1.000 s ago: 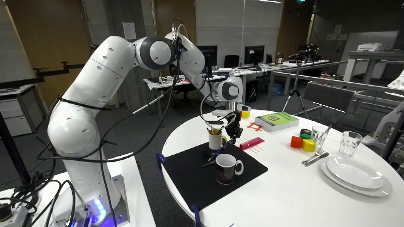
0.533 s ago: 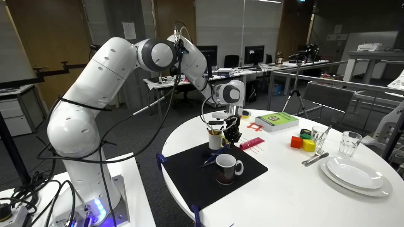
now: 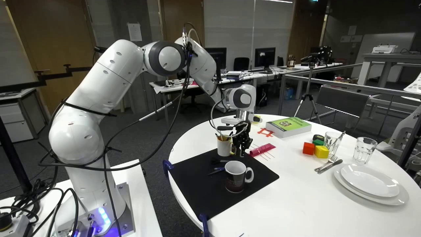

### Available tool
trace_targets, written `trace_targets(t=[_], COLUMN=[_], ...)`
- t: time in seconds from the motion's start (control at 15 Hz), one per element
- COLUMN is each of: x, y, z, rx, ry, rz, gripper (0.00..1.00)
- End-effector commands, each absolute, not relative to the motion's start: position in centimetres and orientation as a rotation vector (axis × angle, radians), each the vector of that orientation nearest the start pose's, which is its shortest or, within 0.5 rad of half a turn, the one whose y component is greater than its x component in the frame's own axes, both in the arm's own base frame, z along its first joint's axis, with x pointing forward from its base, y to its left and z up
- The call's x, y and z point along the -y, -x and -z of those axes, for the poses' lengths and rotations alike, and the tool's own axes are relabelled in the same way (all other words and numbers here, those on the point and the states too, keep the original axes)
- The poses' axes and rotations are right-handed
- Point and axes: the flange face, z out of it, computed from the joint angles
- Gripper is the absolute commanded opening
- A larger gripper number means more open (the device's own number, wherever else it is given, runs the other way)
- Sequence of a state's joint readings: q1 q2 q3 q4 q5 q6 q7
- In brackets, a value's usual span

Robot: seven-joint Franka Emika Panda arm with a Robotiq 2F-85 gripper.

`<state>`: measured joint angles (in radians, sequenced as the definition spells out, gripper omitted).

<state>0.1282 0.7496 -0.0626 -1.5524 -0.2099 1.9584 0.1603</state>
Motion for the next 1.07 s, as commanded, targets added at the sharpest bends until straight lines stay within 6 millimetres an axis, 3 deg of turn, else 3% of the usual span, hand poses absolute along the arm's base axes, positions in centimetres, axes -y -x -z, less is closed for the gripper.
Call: trace_targets(t=[0.0, 0.33, 0.67, 1.0], x=[-4.6, -8.5, -12.8, -14.8], y=[-67.5, -69.0, -69.8, -68.7], z=[-21.4, -25.8, -30.3, -31.8], rx=[0.054, 0.086, 0.137, 0.176], ry=[3.335, 3.300, 3.232, 3.196], rz=[-0.454, -0.231, 0.050, 0.040], gripper=[0.68, 0.99, 1.00, 1.00])
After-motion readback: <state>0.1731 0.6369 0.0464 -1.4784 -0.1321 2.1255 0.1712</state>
